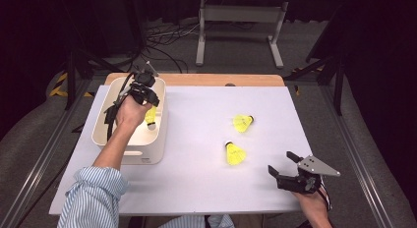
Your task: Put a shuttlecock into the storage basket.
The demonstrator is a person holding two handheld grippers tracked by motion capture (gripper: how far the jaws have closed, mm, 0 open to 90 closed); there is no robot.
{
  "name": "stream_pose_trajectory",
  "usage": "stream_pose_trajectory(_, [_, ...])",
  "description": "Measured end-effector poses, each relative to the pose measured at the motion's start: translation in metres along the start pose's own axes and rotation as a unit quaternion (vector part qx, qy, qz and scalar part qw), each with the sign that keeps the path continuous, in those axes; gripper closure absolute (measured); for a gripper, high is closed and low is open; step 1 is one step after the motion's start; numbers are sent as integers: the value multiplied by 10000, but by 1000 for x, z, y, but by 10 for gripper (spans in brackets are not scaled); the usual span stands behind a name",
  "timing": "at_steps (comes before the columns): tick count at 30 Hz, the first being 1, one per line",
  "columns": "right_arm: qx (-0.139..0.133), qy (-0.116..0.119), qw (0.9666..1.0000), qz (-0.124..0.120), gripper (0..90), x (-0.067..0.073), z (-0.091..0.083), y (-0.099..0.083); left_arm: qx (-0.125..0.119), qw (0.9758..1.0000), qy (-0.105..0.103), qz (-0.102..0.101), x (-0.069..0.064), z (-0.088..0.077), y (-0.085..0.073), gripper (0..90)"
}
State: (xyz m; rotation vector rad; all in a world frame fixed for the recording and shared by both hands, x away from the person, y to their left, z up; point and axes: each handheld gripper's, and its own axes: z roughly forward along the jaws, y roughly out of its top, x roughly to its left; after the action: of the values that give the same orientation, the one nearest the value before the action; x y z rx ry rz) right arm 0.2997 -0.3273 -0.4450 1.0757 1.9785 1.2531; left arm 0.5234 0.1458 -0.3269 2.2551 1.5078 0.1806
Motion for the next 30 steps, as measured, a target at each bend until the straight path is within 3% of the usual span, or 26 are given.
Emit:
stream_pose_trajectory(18, [1,14,10000,8,135,0,0,0,186,9998,19,-53,1,13,1,897])
stream_pose_trajectory(30, [-10,16,10000,22,135,0,-1,0,182,9998,26,-101,3,16,1,894])
